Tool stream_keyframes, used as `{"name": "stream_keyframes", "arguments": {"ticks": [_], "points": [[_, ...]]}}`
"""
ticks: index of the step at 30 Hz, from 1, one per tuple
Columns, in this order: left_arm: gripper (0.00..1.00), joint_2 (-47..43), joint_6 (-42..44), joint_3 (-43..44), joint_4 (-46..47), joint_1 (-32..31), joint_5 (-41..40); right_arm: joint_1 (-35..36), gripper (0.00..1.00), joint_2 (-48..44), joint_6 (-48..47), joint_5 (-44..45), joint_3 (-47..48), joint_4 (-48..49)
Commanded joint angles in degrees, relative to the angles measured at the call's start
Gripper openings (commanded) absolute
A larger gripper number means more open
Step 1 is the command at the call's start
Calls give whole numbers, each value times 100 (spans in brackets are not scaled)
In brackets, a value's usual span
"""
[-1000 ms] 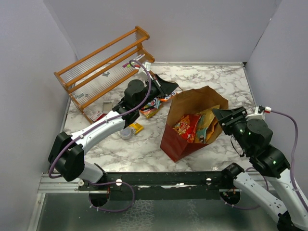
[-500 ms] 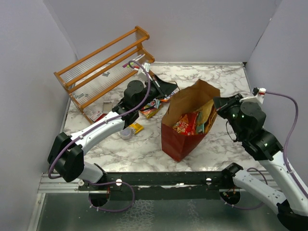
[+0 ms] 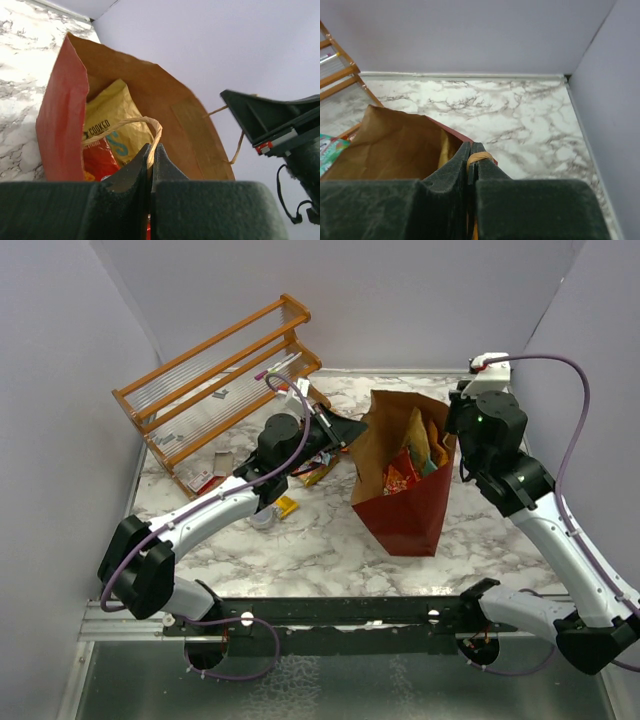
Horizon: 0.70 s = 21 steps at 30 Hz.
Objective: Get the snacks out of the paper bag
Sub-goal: Adjust the paper bag at the center of the board.
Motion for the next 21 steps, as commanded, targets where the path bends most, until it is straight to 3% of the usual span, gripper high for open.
{"name": "stream_keyframes", "arguments": {"ticks": [1, 7, 11, 15, 19, 21], "points": [[0, -323, -327, -560, 504, -83, -66, -348, 2, -31, -1721, -1198, -176, 1300], [1, -641, -485, -1347, 786, -438, -248, -1560, 1, 492, -1732, -2736, 65, 1181], [2, -524, -230, -1137, 733, -865, -199, -1636, 2, 841, -2181, -2846, 376, 947], [2, -375, -92, -1121, 759, -1159, -112, -1636, 2, 725, -1950, -3017, 561, 776], [4, -413, 23, -1384, 872, -1216, -18, -1636, 2, 339, -967, -5028, 468, 426], [10, -490, 268, -1455, 733, -1222, 130, -1636, 3, 88, -535, -6088, 42, 573]]}}
